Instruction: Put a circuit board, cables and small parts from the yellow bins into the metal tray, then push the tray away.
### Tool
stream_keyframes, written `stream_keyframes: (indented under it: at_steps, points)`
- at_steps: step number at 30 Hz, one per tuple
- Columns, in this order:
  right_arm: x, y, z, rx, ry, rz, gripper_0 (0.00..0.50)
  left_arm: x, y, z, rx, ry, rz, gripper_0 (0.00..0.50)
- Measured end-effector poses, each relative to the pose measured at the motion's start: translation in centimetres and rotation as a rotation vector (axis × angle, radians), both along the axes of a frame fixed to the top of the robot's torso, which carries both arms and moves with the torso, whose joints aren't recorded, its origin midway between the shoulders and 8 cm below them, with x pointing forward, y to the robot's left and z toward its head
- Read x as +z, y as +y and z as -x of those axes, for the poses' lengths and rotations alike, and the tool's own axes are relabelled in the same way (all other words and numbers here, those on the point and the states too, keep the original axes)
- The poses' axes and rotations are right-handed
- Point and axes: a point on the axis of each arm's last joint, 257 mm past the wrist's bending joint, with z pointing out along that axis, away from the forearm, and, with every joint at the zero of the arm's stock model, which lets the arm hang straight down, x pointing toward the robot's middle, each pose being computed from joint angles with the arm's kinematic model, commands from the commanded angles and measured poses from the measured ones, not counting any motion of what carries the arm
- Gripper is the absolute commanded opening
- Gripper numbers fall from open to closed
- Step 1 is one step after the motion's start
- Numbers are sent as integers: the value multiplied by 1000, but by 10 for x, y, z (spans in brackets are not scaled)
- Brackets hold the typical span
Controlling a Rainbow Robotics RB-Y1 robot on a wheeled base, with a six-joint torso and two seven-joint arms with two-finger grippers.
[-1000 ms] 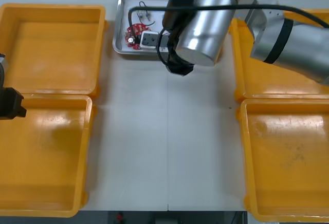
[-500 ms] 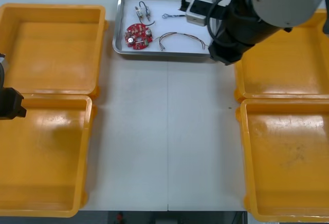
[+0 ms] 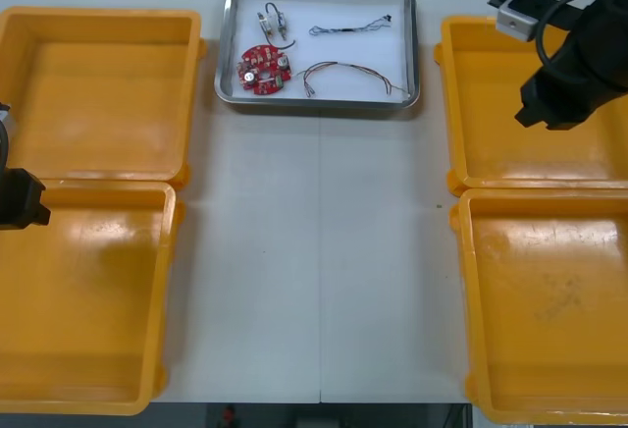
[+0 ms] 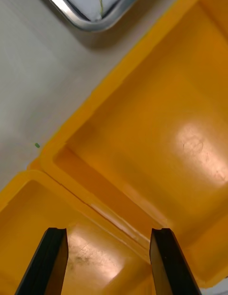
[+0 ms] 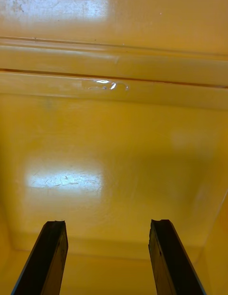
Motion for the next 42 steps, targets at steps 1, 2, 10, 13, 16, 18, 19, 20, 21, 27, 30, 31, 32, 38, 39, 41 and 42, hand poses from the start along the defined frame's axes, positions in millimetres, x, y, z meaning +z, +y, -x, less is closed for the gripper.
stream_keyframes:
  at_steps: [1, 2, 10, 13, 16, 18, 19, 20, 21, 27, 30, 31, 32, 38, 39, 41, 42]
  points:
    - [-2, -7, 2, -35, 6, -18, 500, 0, 0, 0, 0, 0, 0, 500]
    - [-4, -14, 4, -81, 12, -39, 500, 0, 0, 0, 0, 0, 0, 500]
    - [-15, -63, 21, -354, 42, -143, 500, 0, 0, 0, 0, 0, 0, 500]
    - [-20, -74, 28, -471, 56, -214, 500, 0, 0, 0, 0, 0, 0, 500]
    - [-25, -83, 36, -599, 73, -308, 500, 0, 0, 0, 0, 0, 0, 500]
    - [-29, -86, 41, -622, 91, -336, 500, 0, 0, 0, 0, 0, 0, 500]
    - [-31, -88, 45, -628, 104, -344, 500, 0, 0, 0, 0, 0, 0, 500]
    - [-33, -90, 49, -635, 115, -348, 500, 0, 0, 0, 0, 0, 0, 500]
    - [-36, -92, 53, -647, 124, -352, 500, 0, 0, 0, 0, 0, 0, 500]
    - [-48, -94, 70, -787, 145, -394, 500, 0, 0, 0, 0, 0, 0, 500]
    - [-55, -92, 77, -781, 151, -380, 500, 0, 0, 0, 0, 0, 0, 500]
    - [-57, -92, 80, -777, 154, -376, 500, 0, 0, 0, 0, 0, 0, 500]
    - [-59, -92, 82, -776, 156, -372, 500, 0, 0, 0, 0, 0, 0, 500]
    - [-71, -94, 92, -778, 167, -352, 500, 0, 0, 0, 0, 0, 0, 500]
    - [-72, -94, 93, -777, 163, -347, 500, 0, 0, 0, 0, 0, 0, 500]
    - [-75, -95, 93, -775, 142, -341, 500, 0, 0, 0, 0, 0, 0, 500]
    - [-76, -96, 93, -774, 133, -341, 500, 0, 0, 0, 0, 0, 0, 500]
